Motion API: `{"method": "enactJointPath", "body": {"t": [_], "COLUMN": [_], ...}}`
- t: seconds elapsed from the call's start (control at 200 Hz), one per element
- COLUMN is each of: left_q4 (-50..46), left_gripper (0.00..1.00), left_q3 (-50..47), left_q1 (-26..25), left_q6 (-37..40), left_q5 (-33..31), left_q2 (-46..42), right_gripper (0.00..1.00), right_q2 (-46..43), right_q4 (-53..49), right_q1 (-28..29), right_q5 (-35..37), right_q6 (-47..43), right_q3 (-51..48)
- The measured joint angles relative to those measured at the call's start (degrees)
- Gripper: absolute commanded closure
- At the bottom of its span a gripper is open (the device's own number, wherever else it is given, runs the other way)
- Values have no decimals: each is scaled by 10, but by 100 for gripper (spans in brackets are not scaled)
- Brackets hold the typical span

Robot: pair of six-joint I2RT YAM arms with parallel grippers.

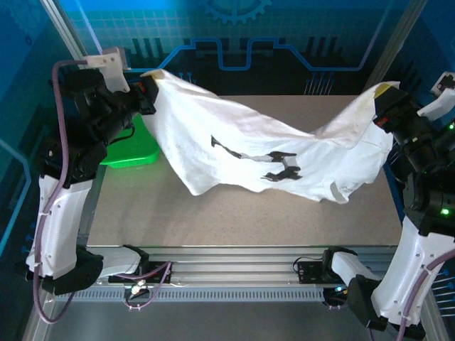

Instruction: Fold and stack the t-shirts

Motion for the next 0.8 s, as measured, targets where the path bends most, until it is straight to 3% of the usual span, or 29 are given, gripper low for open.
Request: {"method": "enactJointPath", "body": {"t": [0.25, 0.39, 0.515, 0.67, 0.8], "left_q4": [51, 75, 92, 118, 157], "left_gripper": [100, 100, 100, 100, 100], "left_q3": [12, 34, 115, 278, 353], "left_q1": [91, 115, 120, 131, 154], "left_q6": [-16, -32, -39, -60, -90], "left_q5": [84, 130, 168, 216, 250], "left_q2": [84, 161, 269, 413, 476], "right_gripper": [100, 100, 100, 100, 100], "right_q2": [127, 220, 313, 492, 611], "right_q4": [6, 15, 26, 29, 51], "right_q1": [0, 3, 14, 27, 29], "right_q5": [-32, -39, -40, -45, -55], "right_q6": [-4, -10, -15, -17, 3], "right_q3": [61, 82, 126, 348, 520]}}
